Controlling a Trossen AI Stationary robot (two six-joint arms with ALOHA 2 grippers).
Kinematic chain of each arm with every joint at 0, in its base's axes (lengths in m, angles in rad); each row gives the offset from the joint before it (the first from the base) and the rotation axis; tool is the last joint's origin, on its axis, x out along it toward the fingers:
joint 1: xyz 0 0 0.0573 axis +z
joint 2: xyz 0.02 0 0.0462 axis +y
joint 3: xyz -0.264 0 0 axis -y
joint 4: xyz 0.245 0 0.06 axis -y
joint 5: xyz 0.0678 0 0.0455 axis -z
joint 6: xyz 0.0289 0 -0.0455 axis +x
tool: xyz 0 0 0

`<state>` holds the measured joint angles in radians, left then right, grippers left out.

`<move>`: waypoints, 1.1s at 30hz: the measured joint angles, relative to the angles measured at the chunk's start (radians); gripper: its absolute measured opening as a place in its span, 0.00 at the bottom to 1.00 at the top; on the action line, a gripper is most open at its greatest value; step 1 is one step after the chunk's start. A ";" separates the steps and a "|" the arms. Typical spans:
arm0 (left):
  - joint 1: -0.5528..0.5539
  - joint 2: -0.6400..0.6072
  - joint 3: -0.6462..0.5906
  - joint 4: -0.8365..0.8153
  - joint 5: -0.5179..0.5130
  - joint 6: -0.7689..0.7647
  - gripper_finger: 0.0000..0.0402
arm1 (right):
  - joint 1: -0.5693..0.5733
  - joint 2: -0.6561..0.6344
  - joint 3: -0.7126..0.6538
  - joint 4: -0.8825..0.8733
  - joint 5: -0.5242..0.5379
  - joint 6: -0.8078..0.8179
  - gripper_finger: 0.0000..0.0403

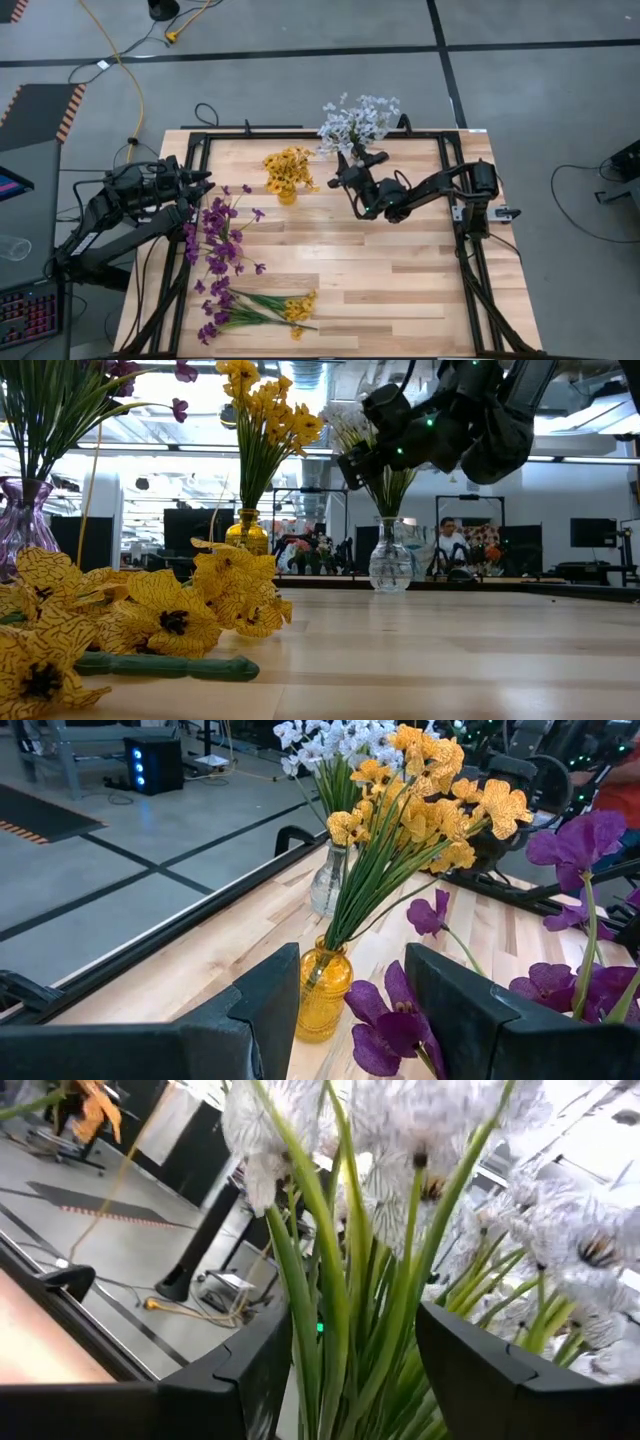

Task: Sort flowers into vase by color
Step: Put the white flowers into the transparent vase, then put the yellow flowers into the yellow vase

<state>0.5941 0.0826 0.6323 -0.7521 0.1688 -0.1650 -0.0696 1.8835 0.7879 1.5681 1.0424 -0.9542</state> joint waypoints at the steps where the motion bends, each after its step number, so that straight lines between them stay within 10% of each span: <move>1: 0.000 0.000 0.000 0.000 0.000 0.000 0.42 | 0.005 0.000 0.006 0.000 0.009 -0.012 0.59; 33: 0.000 0.000 0.000 0.055 0.000 0.003 0.42 | 0.271 0.000 0.024 -0.016 0.310 -0.021 0.59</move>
<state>0.5942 0.0826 0.6323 -0.6974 0.1688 -0.1622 0.2016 1.8835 0.8116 1.5517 1.3525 -0.9754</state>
